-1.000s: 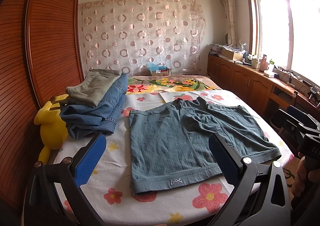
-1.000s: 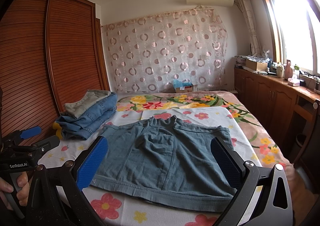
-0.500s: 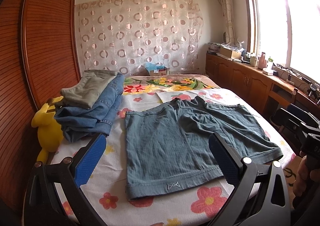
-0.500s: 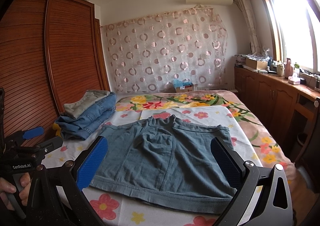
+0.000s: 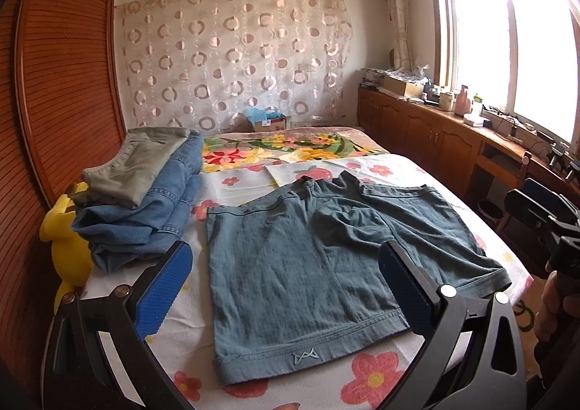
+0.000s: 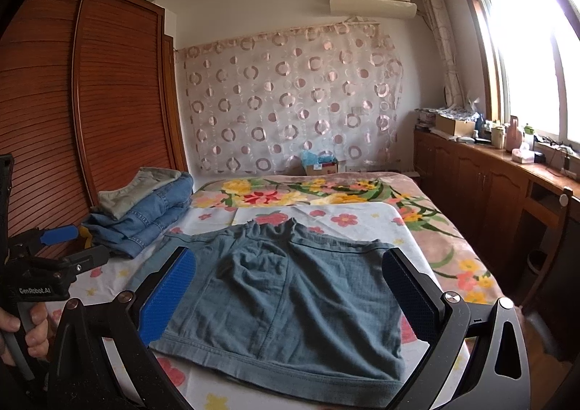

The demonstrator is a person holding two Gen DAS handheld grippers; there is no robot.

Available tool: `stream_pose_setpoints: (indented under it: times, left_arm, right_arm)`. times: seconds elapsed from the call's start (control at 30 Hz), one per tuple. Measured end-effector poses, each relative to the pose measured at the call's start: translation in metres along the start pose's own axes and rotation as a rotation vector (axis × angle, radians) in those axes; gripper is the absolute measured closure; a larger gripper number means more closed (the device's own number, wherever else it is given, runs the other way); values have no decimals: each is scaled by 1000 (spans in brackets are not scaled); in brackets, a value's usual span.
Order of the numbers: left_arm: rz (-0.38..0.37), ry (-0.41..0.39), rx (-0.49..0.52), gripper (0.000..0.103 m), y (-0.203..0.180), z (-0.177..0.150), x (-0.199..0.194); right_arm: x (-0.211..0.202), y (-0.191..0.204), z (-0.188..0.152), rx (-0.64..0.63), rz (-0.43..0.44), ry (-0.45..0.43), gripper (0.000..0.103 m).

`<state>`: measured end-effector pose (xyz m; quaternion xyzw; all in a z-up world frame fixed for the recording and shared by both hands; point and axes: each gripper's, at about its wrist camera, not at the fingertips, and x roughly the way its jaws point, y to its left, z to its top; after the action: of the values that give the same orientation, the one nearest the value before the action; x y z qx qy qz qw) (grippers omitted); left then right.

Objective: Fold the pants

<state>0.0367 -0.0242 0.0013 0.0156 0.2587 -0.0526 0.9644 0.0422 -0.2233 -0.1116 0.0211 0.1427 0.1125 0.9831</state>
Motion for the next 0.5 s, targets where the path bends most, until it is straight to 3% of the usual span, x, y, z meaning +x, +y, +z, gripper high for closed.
stream_pose_setpoints:
  times: [0.2, 0.5]
  left_arm:
    - [-67, 31, 41, 0, -7, 3, 18]
    - [-106, 95, 71, 0, -16, -1, 47]
  right_arm:
    - [19, -13, 0, -12, -11, 35, 0]
    - [43, -27, 6, -41, -28, 96, 2]
